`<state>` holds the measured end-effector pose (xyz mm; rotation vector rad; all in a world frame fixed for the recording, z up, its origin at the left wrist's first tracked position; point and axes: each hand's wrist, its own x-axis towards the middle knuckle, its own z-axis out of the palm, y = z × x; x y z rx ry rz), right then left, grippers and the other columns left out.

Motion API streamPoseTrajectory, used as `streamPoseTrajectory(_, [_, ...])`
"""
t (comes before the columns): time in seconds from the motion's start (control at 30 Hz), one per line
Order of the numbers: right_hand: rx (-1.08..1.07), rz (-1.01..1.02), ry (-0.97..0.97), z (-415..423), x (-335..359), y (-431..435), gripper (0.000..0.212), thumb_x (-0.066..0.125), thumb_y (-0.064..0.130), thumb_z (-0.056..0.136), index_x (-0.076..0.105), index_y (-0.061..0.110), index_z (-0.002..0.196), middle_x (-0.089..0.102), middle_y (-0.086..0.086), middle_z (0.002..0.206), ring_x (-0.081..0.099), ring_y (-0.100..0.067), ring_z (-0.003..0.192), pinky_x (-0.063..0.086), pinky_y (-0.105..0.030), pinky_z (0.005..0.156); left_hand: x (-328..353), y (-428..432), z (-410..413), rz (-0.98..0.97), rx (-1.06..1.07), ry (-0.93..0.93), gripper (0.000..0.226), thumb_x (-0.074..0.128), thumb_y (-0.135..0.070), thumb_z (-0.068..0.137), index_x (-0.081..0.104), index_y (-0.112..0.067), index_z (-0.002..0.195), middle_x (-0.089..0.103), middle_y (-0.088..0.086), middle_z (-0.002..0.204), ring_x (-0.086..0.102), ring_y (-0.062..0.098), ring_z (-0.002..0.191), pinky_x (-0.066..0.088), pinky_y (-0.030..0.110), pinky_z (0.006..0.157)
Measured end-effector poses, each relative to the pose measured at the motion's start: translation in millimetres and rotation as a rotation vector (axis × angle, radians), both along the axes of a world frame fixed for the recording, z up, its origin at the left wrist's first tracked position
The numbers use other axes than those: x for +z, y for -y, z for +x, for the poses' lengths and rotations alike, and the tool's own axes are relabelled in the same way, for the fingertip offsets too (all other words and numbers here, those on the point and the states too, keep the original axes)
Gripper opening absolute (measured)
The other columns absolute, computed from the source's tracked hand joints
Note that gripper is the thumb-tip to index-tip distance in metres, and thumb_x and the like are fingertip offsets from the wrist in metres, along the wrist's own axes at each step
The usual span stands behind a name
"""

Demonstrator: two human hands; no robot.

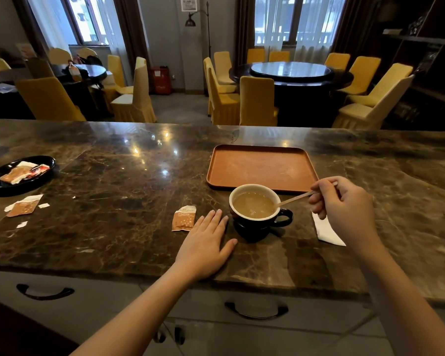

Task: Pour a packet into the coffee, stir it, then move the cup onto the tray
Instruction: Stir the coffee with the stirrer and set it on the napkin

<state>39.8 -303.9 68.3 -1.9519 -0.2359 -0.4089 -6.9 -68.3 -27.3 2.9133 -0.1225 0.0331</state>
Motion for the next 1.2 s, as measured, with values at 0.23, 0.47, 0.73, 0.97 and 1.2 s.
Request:
streamPoseTrajectory(0.23, [-0.025, 0.143, -0.083, 3, 1, 18, 0.025, 0.041, 0.016, 0.094, 0.061, 0.004, 0.086, 0.063, -0.011, 0.067, 0.056, -0.006, 0.046, 0.048, -0.016, 0.044, 0, 0, -1, -0.012, 0.003, 0.021, 0.063, 0.025, -0.054, 0.093, 0.007, -0.024, 0.146, 0.001, -0.002, 0.158, -0.004, 0.01, 0.144, -0.007, 0.027, 0.112])
streamPoseTrajectory(0.47, [-0.164, 0.331, -0.142, -7, -13, 54, 0.026, 0.042, 0.024, 0.094, 0.063, 0.008, 0.093, 0.066, -0.007, 0.075, 0.062, -0.006, 0.056, 0.052, -0.013, 0.05, -1, 0, 0, -0.022, -0.002, 0.032, 0.064, 0.027, -0.053, 0.093, 0.008, -0.024, 0.146, 0.003, -0.002, 0.158, -0.003, 0.01, 0.144, -0.006, 0.027, 0.112])
streamPoseTrajectory(0.73, [-0.425, 0.402, -0.08, -30, -62, 75, 0.026, 0.043, 0.034, 0.091, 0.06, 0.016, 0.102, 0.068, -0.006, 0.086, 0.069, -0.013, 0.07, 0.059, -0.024, 0.066, 0, 0, 0, -0.023, 0.002, 0.026, 0.064, 0.029, -0.053, 0.093, 0.009, -0.023, 0.146, 0.004, -0.002, 0.158, -0.002, 0.01, 0.144, -0.005, 0.027, 0.113])
streamPoseTrajectory(0.97, [-0.409, -0.006, 0.095, -55, -88, 59, 0.025, 0.048, 0.026, 0.089, 0.06, 0.011, 0.103, 0.067, -0.007, 0.087, 0.064, -0.017, 0.074, 0.054, -0.021, 0.06, 2, 2, 0, -0.012, 0.002, 0.02, 0.063, 0.029, -0.052, 0.093, 0.01, -0.023, 0.146, 0.005, -0.002, 0.158, -0.002, 0.01, 0.144, -0.005, 0.026, 0.112])
streamPoseTrajectory(1.2, [-0.314, -0.434, 0.126, -70, -101, 61, 0.018, 0.06, 0.003, 0.08, 0.06, 0.003, 0.098, 0.062, -0.014, 0.093, 0.055, -0.02, 0.087, 0.043, -0.029, 0.075, 3, 3, -1, -0.005, 0.003, 0.017, 0.063, 0.029, -0.051, 0.093, 0.011, -0.022, 0.146, 0.006, 0.0, 0.158, 0.0, 0.012, 0.145, -0.002, 0.029, 0.114])
